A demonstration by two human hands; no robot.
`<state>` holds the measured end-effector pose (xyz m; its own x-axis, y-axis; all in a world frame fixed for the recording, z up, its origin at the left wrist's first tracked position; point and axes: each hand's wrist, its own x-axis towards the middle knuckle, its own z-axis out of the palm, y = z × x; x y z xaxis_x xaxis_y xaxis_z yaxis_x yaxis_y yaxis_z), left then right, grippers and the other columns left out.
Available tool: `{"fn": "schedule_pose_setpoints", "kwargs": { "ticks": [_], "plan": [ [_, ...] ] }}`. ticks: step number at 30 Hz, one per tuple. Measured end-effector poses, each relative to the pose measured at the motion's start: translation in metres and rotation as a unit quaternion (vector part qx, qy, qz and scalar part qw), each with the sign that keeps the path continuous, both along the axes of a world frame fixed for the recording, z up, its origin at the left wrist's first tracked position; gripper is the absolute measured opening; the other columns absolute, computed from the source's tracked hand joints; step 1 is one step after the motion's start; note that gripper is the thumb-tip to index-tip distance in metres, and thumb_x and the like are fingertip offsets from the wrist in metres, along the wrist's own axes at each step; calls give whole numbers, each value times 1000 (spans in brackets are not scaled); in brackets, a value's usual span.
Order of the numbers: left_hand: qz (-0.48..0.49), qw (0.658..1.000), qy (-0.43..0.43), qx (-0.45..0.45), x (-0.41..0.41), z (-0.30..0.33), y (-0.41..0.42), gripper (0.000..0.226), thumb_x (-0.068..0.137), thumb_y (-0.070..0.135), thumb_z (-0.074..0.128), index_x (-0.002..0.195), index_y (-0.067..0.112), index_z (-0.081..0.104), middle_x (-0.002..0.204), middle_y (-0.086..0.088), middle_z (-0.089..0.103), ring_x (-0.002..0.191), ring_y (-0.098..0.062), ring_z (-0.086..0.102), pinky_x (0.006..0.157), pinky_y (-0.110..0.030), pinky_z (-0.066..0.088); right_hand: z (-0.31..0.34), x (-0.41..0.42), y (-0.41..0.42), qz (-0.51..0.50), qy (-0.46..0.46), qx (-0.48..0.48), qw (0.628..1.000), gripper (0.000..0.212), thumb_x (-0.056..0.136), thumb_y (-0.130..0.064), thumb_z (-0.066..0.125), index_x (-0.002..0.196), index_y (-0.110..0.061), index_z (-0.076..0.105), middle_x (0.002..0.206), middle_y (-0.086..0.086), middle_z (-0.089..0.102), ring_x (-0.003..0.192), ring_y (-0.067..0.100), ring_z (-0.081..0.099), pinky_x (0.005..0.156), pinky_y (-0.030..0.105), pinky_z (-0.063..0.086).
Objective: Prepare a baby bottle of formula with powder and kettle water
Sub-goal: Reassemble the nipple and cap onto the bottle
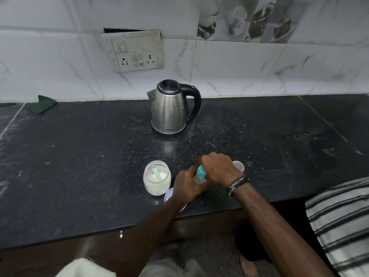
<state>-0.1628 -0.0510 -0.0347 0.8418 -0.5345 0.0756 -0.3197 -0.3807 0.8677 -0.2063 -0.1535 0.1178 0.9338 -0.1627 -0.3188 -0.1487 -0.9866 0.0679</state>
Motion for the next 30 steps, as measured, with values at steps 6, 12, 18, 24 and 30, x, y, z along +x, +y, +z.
{"fn": "schedule_pose_setpoints", "kwargs": {
  "ticks": [6,12,18,24,30],
  "plan": [
    [9,1000,8,-4,-1,3,1,50,71,36,88,113,21,68,99,3,77,89,-11,71,80,-32,57,-14,2,4,-48,-102,-20,993,34,90,-38,60,107,-9,63,113,14,66,104,34,64,82,39,49],
    [4,1000,7,-10,-2,4,1,61,63,56,79,112,22,68,99,3,78,89,-12,73,79,-32,56,-27,4,7,-108,-145,-65,981,50,95,-57,49,103,-11,67,107,11,70,100,29,67,76,35,49],
    [11,1000,-1,-11,0,0,1,55,64,49,83,111,22,71,94,4,78,85,-10,73,78,-36,57,-11,4,-15,-82,-18,28,996,57,81,-61,65,111,-13,61,116,10,65,106,31,63,83,37,47],
    [-3,1000,-16,-9,0,0,2,53,68,39,88,114,20,69,96,3,77,86,-12,72,75,-34,57,-17,1,-14,3,-34,16,999,43,83,-35,70,117,-13,57,120,12,60,107,31,60,85,38,46],
    [-1,1000,-20,-17,0,-3,1,61,69,56,76,118,22,68,98,4,78,86,-11,72,77,-39,57,-25,3,-17,-54,-109,32,992,43,75,-53,71,88,-14,56,102,9,66,94,29,63,72,34,41]
  ]
}}
